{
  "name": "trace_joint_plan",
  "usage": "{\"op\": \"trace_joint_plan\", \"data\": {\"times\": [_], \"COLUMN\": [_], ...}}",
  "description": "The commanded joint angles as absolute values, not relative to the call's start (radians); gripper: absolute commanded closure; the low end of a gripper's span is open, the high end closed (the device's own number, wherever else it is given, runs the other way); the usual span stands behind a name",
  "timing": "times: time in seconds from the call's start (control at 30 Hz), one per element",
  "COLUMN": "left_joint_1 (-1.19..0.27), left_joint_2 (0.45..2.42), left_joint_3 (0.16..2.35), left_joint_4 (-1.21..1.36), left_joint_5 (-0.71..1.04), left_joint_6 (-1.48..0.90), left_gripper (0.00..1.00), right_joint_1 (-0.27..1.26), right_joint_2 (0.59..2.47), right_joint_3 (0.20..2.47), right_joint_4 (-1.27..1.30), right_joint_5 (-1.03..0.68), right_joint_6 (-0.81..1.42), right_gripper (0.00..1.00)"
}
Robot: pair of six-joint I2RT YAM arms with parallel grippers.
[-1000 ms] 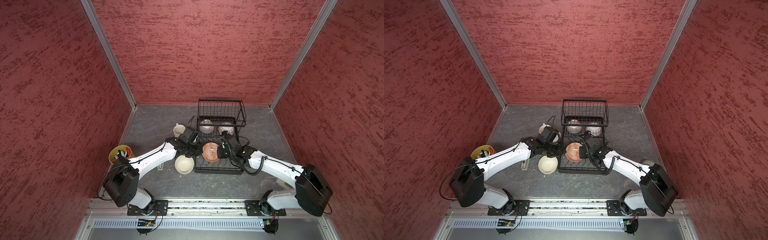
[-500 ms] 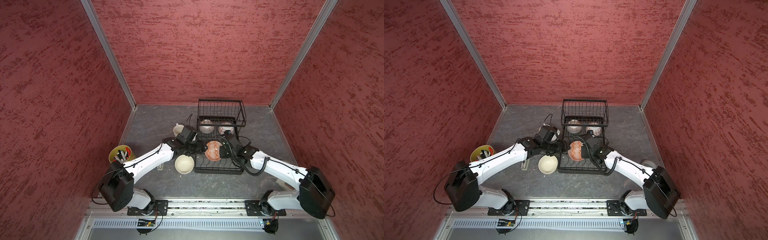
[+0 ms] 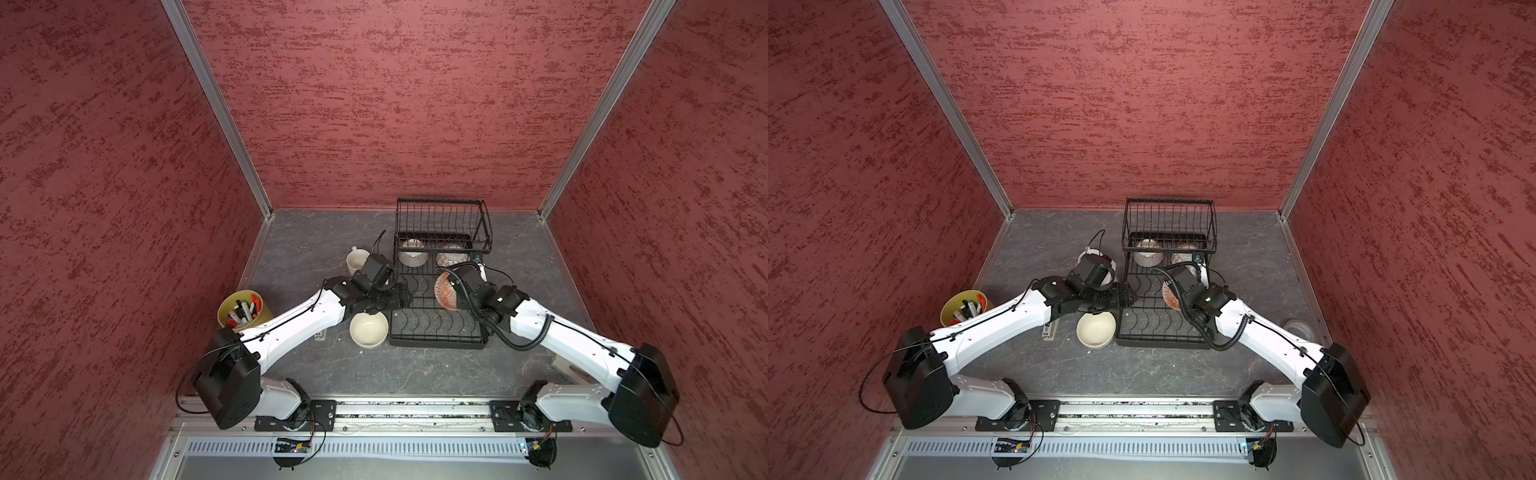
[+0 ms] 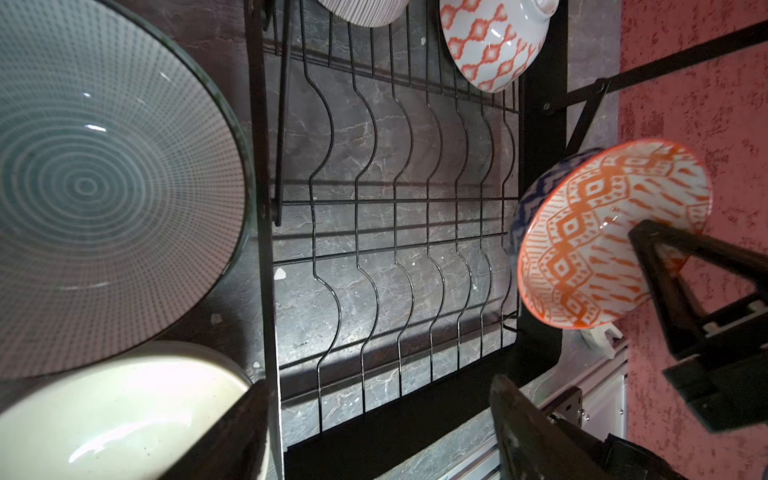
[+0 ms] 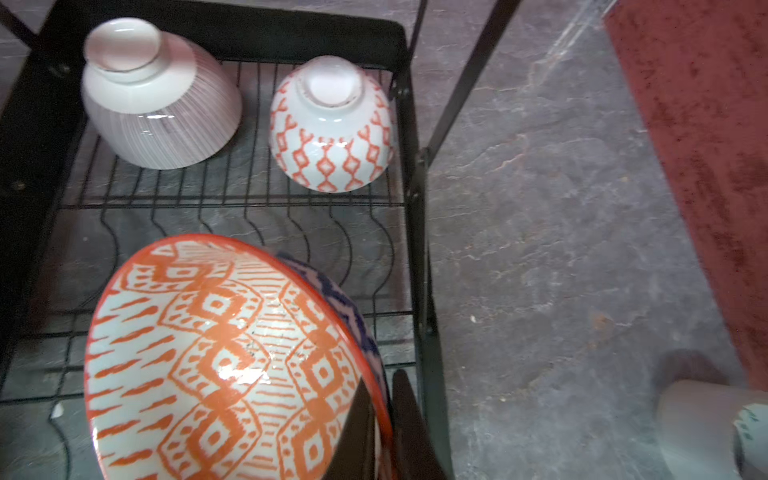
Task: Load the bowls into the dish rack
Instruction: 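Lower the bowl rim-down into the nearer part of the rack with the right gripper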
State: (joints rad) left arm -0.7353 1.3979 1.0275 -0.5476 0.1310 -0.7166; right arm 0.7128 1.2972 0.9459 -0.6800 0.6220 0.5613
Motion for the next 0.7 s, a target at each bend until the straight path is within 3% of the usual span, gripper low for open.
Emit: {"op": "trace_joint_plan", "data": {"times": [0.0, 0.67], "left_joint_1": [-0.754, -0.865], "left_joint_2": [1.431, 1.595], "left_joint_3": [1.029, 1.087], "left_joint_4": [-0.567, -0.524], "left_joint_5": [0.086, 0.024], "left_joint_6": [-0.681, -0.651], "left_gripper": [0.17, 0.16], "right_joint_1": [0.717, 0.718], "right_joint_2": [1.311, 1.342], "right_joint_3": [0.989, 0.992], "right_joint_4": [-0.715, -0.710], "right_joint_5": [0.753, 0.848], "right_joint_6": [0.595, 0.575], "right_gripper": [1.00, 1.00]}}
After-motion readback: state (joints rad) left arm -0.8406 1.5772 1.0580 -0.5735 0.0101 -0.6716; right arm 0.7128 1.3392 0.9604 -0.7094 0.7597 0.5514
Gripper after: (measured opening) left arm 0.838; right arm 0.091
